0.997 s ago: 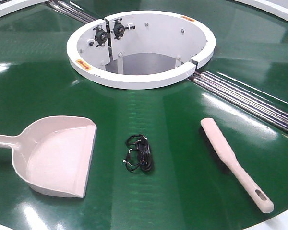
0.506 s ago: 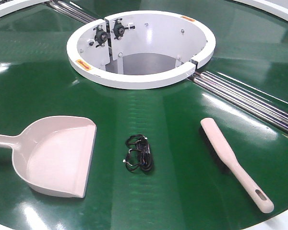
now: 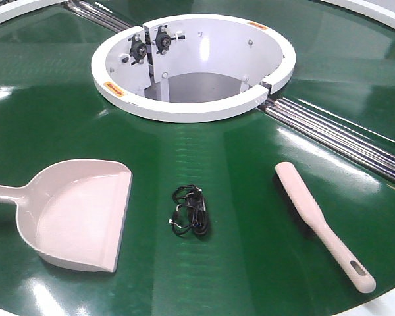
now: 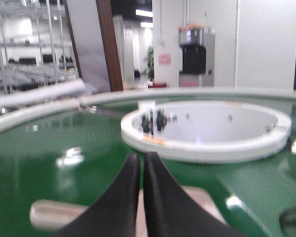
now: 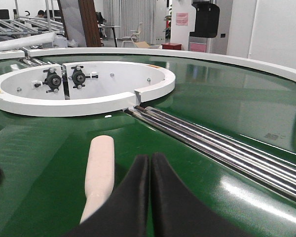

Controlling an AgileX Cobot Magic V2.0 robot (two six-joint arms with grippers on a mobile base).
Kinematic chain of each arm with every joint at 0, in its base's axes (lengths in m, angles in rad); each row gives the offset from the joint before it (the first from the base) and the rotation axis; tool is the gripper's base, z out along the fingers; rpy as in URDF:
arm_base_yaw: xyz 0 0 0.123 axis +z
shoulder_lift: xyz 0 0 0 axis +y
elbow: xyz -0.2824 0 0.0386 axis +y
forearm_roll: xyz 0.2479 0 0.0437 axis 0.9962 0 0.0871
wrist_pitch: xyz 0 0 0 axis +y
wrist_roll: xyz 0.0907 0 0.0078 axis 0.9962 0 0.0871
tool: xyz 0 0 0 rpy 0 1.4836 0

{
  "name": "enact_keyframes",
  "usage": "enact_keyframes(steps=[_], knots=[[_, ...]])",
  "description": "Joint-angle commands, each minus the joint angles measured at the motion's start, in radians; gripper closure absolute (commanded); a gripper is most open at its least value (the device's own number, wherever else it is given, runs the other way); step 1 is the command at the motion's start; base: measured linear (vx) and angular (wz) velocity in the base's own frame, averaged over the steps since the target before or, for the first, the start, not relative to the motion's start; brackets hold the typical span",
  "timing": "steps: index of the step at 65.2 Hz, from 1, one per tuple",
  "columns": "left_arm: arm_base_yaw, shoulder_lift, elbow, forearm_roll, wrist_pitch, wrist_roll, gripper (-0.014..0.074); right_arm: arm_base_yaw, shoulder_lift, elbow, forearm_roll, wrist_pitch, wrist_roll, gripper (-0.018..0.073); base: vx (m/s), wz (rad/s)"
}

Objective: Clean and inspect green conveyor with broom and dustpan
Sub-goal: 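Move the left gripper down toward the pink dustpan's handle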

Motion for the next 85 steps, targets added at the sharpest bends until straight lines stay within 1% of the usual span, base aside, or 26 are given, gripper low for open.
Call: enact_keyframes(steps=[1,4,13,23,30,35,52,63,73,76,85], knots=[[-0.001,0.012,-0.127,0.000,-0.063,-0.010,0.0603,0.001,-0.011,0.003,-0.001,-0.073,-0.002,0.0568,0.00,0.00],[-0.001,0.045,-0.184,0.000,-0.003,-0.010,0.0603,0.001,-0.011,0.003,-0.001,-0.073,-0.002,0.0568,0.00,0.00],[-0.001,0.211,-0.364,0.000,0.256,-0.010,0.0603,0.001,-0.011,0.003,-0.001,-0.073,-0.002,0.0568,0.00,0.00],[-0.001,0.416,-0.502,0.000,0.455,-0.010,0.0603,0.001,-0.011,0.003,-0.001,-0.073,-0.002,0.0568,0.00,0.00],[-0.001,0.536,-0.537,0.000,0.573,-0.010,0.0603,0.001,-0.011,0.003,-0.001,-0.073,-0.002,0.0568,0.00,0.00],[-0.001,0.593,-0.536,0.000,0.591,-0.010,0.0603,0.001,-0.011,0.003,-0.001,-0.073,-0.002,0.0568,0.00,0.00],[-0.001,0.703,-0.536,0.000,0.572,-0.012,0.0597,0.001,-0.011,0.003,-0.001,-0.073,-0.002,0.0568,0.00,0.00],[-0.001,0.734,-0.537,0.000,0.569,-0.012,0.0550,0.001,-0.011,0.003,0.015,-0.073,-0.002,0.0568,0.00,0.00],[-0.001,0.734,-0.537,0.000,0.564,-0.012,0.0430,0.001,-0.011,0.003,0.024,-0.073,-0.002,0.0568,0.00,0.00],[-0.001,0.734,-0.537,0.000,0.561,-0.012,0.0377,0.001,-0.011,0.003,0.024,-0.073,-0.002,0.0568,0.00,0.00],[-0.001,0.734,-0.537,0.000,0.561,-0.012,0.0172,0.001,-0.011,0.003,0.024,-0.073,-0.002,0.0568,0.00,0.00]])
